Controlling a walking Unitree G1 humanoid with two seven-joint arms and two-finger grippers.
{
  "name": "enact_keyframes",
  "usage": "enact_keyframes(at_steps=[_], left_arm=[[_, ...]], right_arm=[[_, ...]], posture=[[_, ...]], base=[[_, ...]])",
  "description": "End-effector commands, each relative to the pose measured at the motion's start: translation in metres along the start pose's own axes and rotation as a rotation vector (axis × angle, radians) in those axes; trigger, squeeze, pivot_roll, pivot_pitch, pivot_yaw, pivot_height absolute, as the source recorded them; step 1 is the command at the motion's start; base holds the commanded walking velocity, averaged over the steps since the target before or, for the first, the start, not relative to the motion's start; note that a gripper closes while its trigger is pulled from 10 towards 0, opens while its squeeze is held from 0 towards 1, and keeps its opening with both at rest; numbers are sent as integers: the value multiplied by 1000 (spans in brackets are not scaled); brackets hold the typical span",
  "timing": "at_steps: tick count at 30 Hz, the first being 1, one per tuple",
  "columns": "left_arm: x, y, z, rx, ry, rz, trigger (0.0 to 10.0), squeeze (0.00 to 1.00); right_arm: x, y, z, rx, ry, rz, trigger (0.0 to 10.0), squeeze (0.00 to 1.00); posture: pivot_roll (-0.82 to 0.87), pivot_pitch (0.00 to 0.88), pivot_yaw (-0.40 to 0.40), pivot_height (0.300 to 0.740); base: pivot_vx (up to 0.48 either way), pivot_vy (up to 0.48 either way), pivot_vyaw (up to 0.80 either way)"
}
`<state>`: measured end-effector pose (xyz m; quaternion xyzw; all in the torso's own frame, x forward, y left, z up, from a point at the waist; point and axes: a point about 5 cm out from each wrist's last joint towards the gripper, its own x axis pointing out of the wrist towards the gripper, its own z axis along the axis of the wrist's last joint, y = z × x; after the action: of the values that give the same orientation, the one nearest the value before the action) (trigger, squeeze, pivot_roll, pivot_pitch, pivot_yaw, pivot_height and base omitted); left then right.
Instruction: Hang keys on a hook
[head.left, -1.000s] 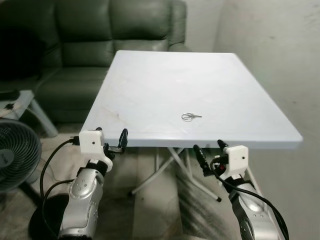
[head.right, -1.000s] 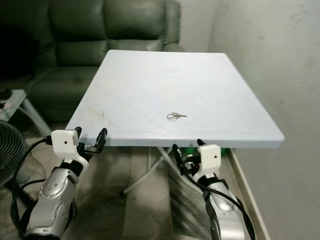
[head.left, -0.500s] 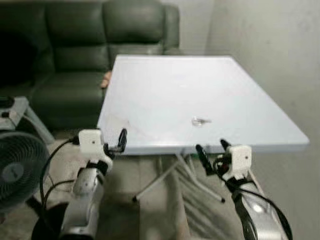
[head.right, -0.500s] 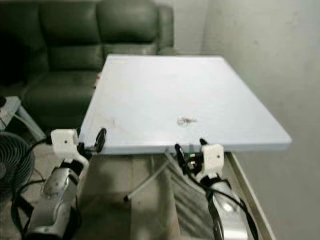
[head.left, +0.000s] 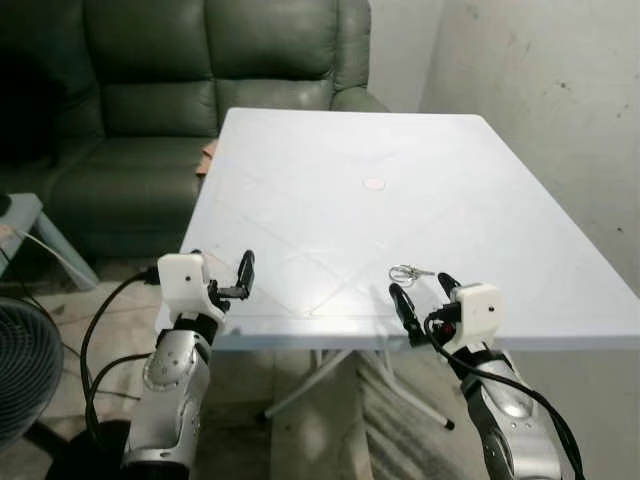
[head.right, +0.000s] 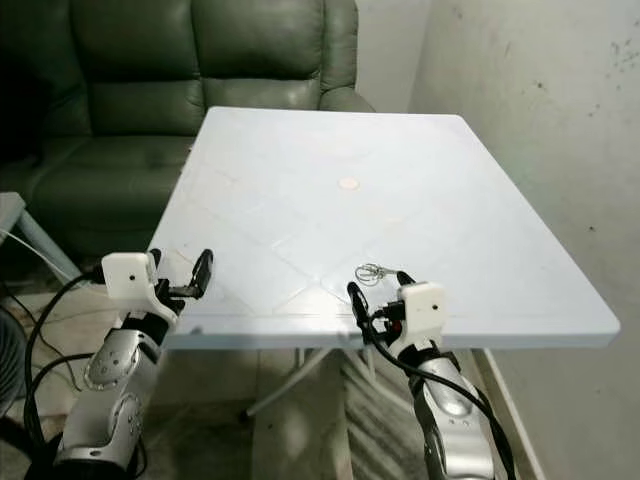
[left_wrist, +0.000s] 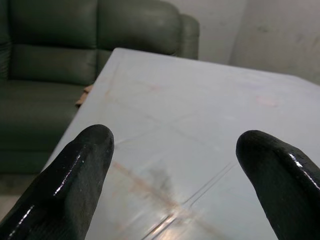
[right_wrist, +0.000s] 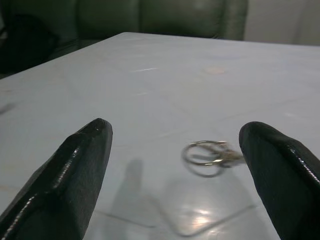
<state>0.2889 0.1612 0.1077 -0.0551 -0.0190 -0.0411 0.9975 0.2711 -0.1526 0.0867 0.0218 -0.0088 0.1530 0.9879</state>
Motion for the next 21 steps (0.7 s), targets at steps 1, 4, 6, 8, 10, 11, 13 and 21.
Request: enact_keyframes(at_steps=[1,4,6,8,10,11,13,21], left_arm=[[-2,3,1,15,3,8,10000,0],[-3,3,0,13,5,11,10000,0],[-3,3,0,12,5,11,10000,0],[-3,3,0,11,5,12,10000,0],[-4,4,0,13,5,14,10000,0],[-4,4,0,13,5,12,10000,0],[-4,4,0,15,4,4,10000,0],[-4,-3,2,59,2,-90,10000,0]], right_arm=[[2,3,1,6,7,7,10000,0],[2,3,0,13,28,11,10000,0],[2,2,0,-4,32,4,10000,0],[3,0,0,-20,37,-10,10000,0],[4,-4,0,-26,47,-33,10000,0],[4,-6,0,-35,50,-44,10000,0],[6,-11,0,-50,67,-88,10000,0],[15,-17,4,-70,88,-97,10000,0]], posture=[[4,0,-11,740],[5,0,-14,740],[7,0,-17,740],[7,0,-17,740],[9,0,-19,740],[9,0,-19,740],[10,0,-21,740],[12,0,-26,740]], base=[[0,0,0],[0,0,0],[0,0,0],[0,0,0],[0,0,0],[0,0,0],[0,0,0],[0,0,0]])
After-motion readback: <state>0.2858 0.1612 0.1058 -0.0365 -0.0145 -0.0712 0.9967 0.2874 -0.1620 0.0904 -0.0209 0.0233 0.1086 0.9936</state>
